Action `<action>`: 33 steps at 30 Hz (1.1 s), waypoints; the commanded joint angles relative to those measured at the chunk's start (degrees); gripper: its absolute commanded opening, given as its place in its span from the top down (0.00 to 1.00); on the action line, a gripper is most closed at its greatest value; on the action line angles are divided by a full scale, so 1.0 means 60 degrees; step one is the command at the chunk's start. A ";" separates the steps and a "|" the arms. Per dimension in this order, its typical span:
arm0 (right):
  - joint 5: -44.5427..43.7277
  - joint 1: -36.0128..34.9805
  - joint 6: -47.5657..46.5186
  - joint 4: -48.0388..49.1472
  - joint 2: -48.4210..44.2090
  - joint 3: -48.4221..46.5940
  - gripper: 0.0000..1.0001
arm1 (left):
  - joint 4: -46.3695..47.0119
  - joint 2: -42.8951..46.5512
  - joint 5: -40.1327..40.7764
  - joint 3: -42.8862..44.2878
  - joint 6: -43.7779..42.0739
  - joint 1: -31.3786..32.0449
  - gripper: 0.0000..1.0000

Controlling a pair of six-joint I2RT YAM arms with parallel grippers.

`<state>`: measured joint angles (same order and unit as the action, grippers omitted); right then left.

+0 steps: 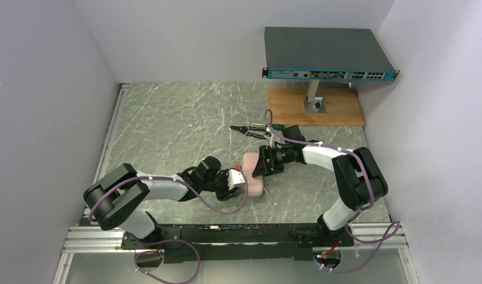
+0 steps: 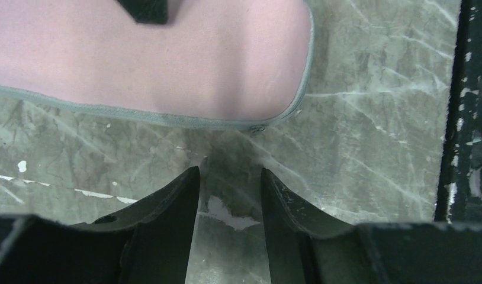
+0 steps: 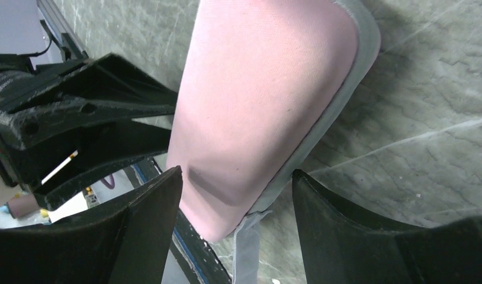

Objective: Open the umbrella

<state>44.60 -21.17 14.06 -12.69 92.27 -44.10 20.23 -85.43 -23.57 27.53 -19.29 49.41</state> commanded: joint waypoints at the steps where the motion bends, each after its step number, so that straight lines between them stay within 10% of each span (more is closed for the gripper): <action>1: 0.0000 -0.0026 0.0755 0.0740 0.0380 -0.0139 0.31 | 0.0402 -0.0001 -0.0169 0.0157 0.0378 0.0338 0.52; 16: -0.0341 -0.0002 0.1535 0.1744 -0.0052 0.0768 0.46 | 0.2286 -0.1184 0.0306 0.0161 0.1912 0.0722 0.64; 24: -0.0615 0.0020 0.1065 0.1474 -0.0144 0.0875 0.98 | 0.1854 -0.0869 0.0192 0.0213 0.2171 0.0200 1.00; 33: -0.0629 0.0021 -0.0018 0.0959 0.0107 0.0850 1.00 | 0.1659 -0.0678 0.0303 0.0273 0.1586 -0.0779 1.00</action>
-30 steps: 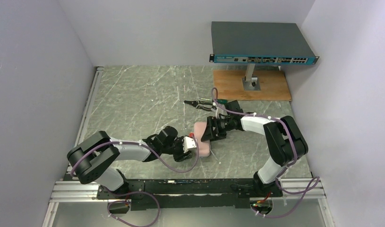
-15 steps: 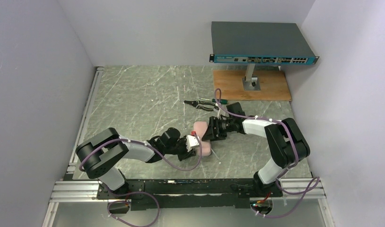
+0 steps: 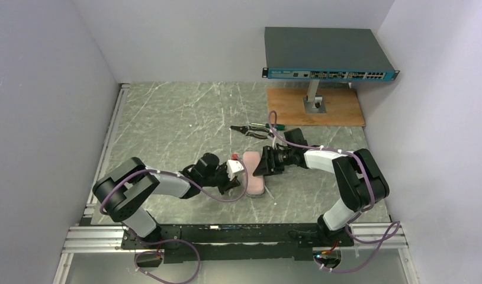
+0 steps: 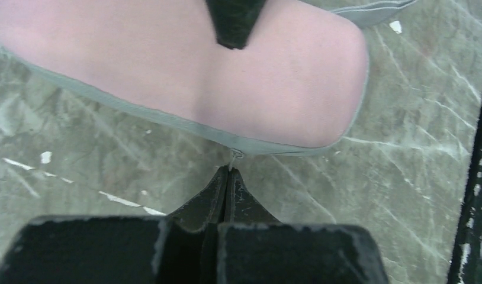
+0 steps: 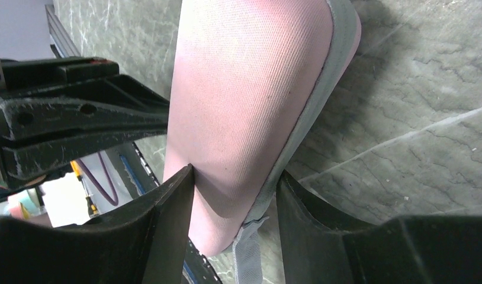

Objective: Open the umbrella

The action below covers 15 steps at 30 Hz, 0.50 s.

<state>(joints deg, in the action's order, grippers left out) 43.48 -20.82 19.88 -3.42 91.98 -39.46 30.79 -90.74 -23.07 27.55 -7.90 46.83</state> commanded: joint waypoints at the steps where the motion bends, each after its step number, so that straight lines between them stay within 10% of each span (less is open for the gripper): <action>1: -0.0375 -0.0047 -0.1067 -0.0629 0.0186 0.0059 1.00 | -0.0181 0.0090 0.0226 0.0414 -0.0379 -0.0415 1.00; 15: -0.0020 -0.0078 -0.2743 -0.2221 0.0635 -0.1017 1.00 | 0.0138 -0.0879 -0.0184 0.1470 0.0105 -0.2017 1.00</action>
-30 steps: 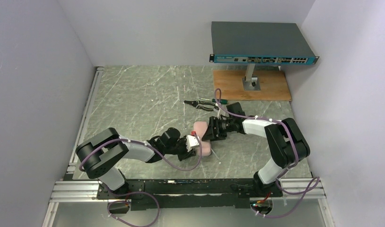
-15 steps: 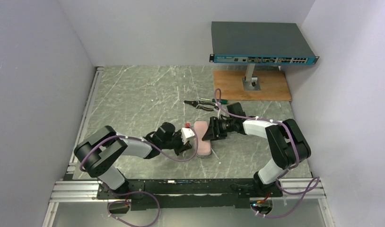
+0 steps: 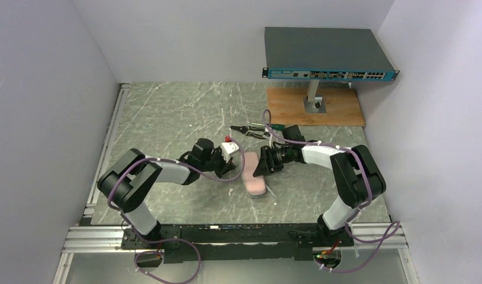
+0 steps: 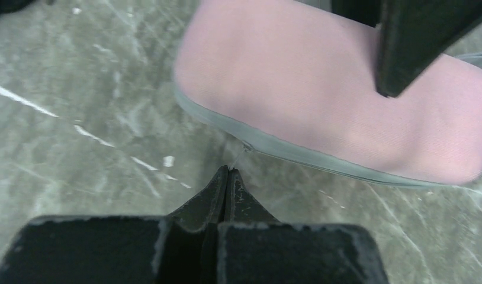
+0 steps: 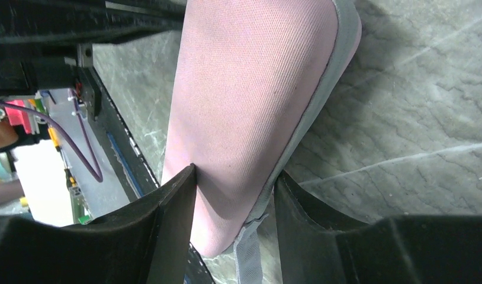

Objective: Open the umbrella

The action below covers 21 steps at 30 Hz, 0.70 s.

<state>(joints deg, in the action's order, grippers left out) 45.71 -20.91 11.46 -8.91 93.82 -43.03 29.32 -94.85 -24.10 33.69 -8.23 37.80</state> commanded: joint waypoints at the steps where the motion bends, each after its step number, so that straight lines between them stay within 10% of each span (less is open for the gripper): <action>1: -0.0373 -0.0072 -0.1539 -0.1519 0.0462 -0.0564 1.00 | 0.0353 -0.0264 -0.0100 0.0592 0.0237 -0.0653 1.00; 11: -0.0676 -0.0075 -0.4405 -0.4151 0.2191 -0.2821 1.00 | -0.0042 0.0150 -0.0847 0.0781 0.0732 -0.1783 0.96; 17: -0.1646 -0.0070 -0.5132 -0.4525 0.1830 -0.3782 0.35 | -0.0139 0.2137 -0.1336 -0.0438 -0.0104 -0.1950 0.30; 21: -0.2555 -0.0075 -0.5589 -0.4630 0.0912 -0.4148 0.14 | -0.2564 0.3660 -0.0967 0.0021 -0.0790 -0.2200 0.07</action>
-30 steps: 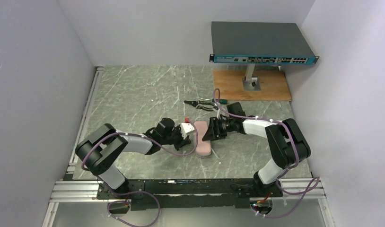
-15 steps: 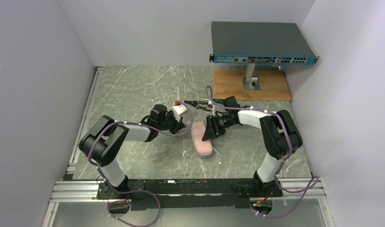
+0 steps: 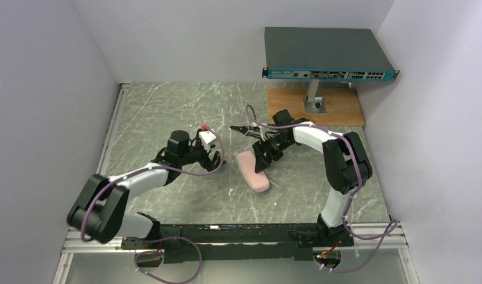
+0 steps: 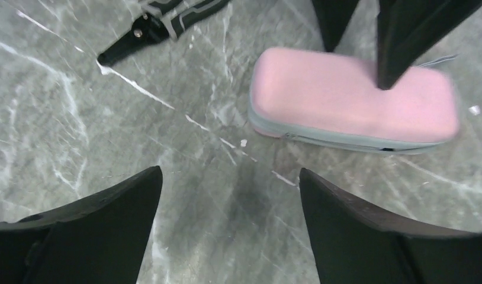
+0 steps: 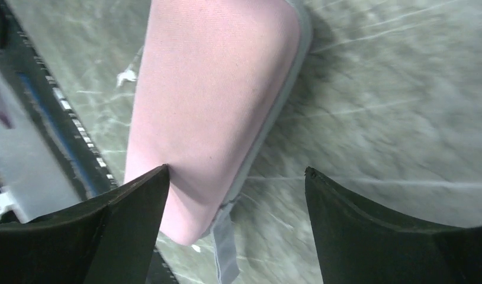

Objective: Open the umbrella

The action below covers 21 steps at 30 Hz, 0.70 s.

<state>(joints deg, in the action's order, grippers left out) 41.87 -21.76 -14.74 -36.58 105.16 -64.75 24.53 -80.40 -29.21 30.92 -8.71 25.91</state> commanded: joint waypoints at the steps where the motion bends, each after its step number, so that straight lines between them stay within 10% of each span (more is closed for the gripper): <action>1: -0.2088 0.0074 -0.1288 -0.0077 -0.1246 -0.0555 0.11 | -0.2632 0.1468 -0.0217 0.0862 -0.0637 -0.0439 0.05; 11: -0.3870 0.0074 -0.2164 0.0510 -0.5741 0.1040 0.00 | -0.7551 0.5448 0.0517 0.2179 -0.3663 -0.0898 0.00; 17: -0.3219 -0.0053 -0.3116 0.0240 -0.7580 0.1991 0.00 | -0.7702 0.6064 -0.1455 0.1871 -0.4538 -0.0884 0.00; 21: -0.3635 -0.0574 -0.1853 0.0472 -0.7109 0.1878 0.01 | -0.4748 0.5729 -0.1436 0.0224 -0.3269 -0.0514 0.00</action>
<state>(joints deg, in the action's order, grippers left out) 21.10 -22.35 -28.88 -34.83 59.96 -53.08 -16.05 -43.68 -34.76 40.71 -32.14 20.95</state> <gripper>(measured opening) 0.994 0.996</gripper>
